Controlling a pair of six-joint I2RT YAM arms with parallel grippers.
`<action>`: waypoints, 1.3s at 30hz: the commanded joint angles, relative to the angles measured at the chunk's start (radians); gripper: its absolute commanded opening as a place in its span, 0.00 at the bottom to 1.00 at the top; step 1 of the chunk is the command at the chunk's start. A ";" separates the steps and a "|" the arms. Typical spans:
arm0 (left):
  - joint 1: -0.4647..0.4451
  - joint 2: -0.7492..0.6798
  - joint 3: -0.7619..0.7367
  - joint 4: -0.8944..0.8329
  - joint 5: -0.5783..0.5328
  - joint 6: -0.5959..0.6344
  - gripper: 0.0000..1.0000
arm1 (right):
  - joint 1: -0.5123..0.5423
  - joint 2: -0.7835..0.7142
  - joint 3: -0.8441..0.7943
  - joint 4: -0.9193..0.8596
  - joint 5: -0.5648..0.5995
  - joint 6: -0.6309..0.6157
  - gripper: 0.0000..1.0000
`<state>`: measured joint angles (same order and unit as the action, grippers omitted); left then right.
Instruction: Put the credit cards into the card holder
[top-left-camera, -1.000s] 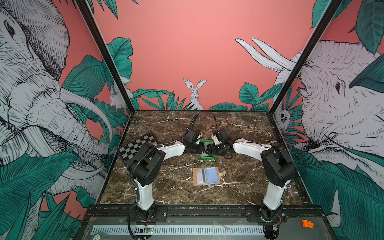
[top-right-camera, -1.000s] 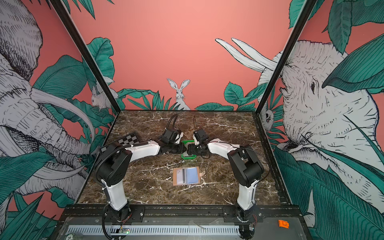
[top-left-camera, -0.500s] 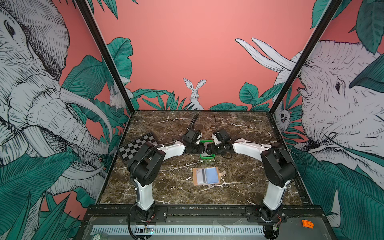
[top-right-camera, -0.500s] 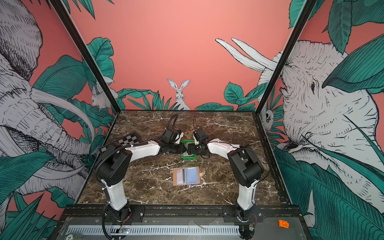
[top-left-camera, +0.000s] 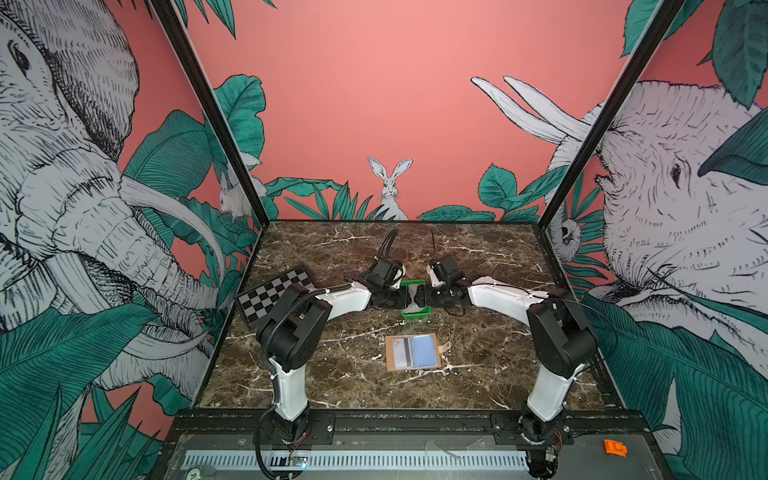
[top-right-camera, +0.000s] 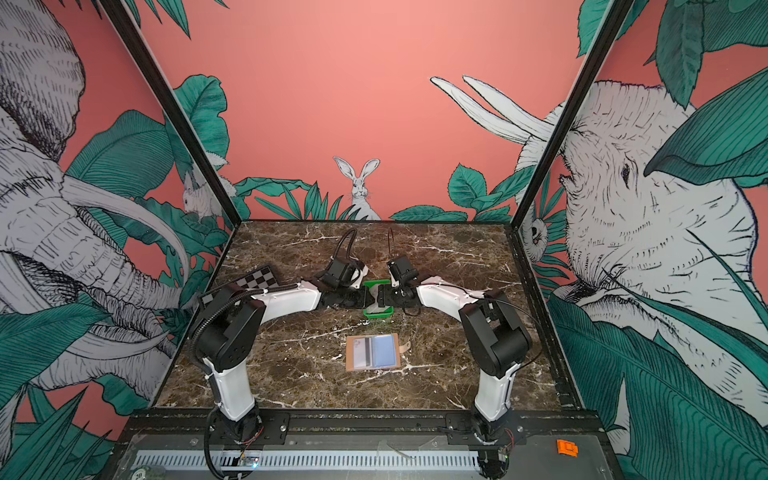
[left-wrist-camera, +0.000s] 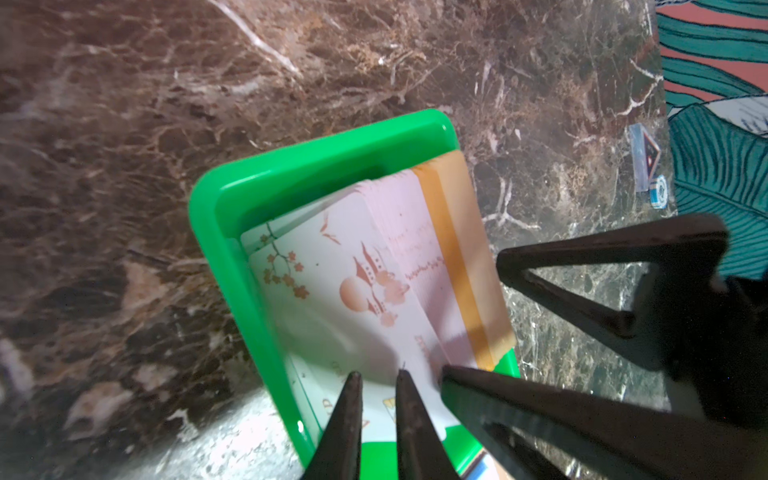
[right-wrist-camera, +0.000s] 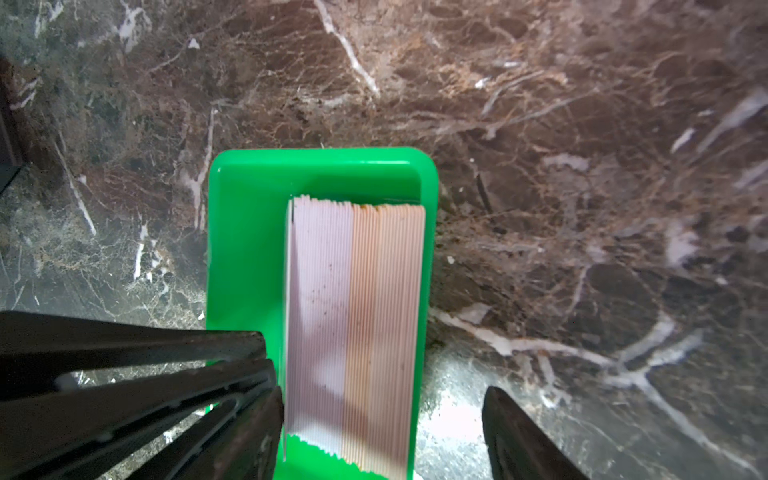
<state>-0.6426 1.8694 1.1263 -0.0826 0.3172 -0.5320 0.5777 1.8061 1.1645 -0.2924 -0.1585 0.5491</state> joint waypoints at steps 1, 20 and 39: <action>0.008 0.012 0.014 -0.030 -0.003 -0.009 0.19 | -0.009 -0.039 0.009 -0.029 0.040 -0.012 0.74; 0.007 0.047 0.009 0.031 0.033 -0.048 0.20 | -0.007 -0.196 -0.058 0.015 -0.082 0.048 0.68; 0.008 0.058 0.001 0.081 0.042 -0.074 0.20 | -0.007 -0.145 -0.023 0.021 -0.144 0.128 0.38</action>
<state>-0.6376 1.9121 1.1427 0.0029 0.3565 -0.5983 0.5735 1.6325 1.1080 -0.2821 -0.2798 0.6662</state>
